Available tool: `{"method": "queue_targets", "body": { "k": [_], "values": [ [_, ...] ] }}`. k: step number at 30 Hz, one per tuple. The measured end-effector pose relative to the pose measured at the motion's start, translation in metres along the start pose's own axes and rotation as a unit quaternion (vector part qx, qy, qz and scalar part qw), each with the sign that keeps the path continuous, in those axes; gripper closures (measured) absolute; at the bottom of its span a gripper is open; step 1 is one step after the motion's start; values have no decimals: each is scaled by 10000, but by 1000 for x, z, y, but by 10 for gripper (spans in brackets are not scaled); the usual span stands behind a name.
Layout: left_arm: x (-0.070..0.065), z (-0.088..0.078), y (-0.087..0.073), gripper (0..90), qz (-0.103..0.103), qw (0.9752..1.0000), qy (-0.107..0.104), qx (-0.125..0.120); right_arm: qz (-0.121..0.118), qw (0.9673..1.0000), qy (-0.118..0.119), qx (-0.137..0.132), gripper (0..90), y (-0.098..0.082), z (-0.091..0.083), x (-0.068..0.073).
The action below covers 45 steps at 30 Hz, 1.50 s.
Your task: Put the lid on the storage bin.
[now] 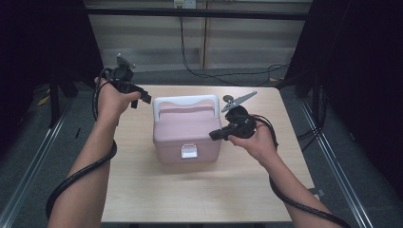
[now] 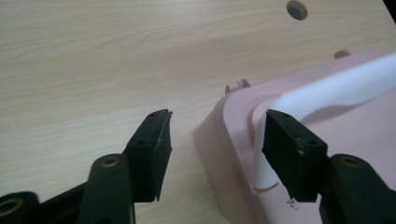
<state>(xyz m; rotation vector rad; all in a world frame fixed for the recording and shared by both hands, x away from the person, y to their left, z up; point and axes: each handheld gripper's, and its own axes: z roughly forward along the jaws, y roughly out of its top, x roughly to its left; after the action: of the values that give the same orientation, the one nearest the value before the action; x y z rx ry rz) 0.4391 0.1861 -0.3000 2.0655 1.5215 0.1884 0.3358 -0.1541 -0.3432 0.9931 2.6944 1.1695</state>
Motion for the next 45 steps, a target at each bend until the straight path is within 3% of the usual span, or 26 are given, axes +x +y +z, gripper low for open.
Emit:
{"method": "queue_targets", "body": {
  "k": [12,18,21,26,30,32,36,45],
  "values": [
    [20,6,-36,291,43,9996,-100,-253,93,9999,107,-67,899,-21,-2,-4],
    [31,6,-54,255,86,9993,-161,-321,162,9997,3,-188,685,-39,-7,-10],
    [37,8,-64,247,61,9993,-183,-319,254,9996,-91,-29,611,-48,-7,-13],
    [47,15,-79,236,25,9993,-239,-281,315,9992,-236,-30,490,-63,-8,-19],
    [54,21,-89,236,-19,9993,-262,-272,316,9987,-398,6,420,-72,-7,-22],
    [55,23,-93,229,-4,9994,-256,-252,427,9985,-329,15,377,-76,-6,-24],
    [58,26,-102,222,-24,9992,-299,-276,487,9976,-495,18,337,-86,-5,-29],
    [65,38,-122,204,-24,9989,-416,-206,657,9963,-522,208,264,-112,0,-38]
  ]
}}
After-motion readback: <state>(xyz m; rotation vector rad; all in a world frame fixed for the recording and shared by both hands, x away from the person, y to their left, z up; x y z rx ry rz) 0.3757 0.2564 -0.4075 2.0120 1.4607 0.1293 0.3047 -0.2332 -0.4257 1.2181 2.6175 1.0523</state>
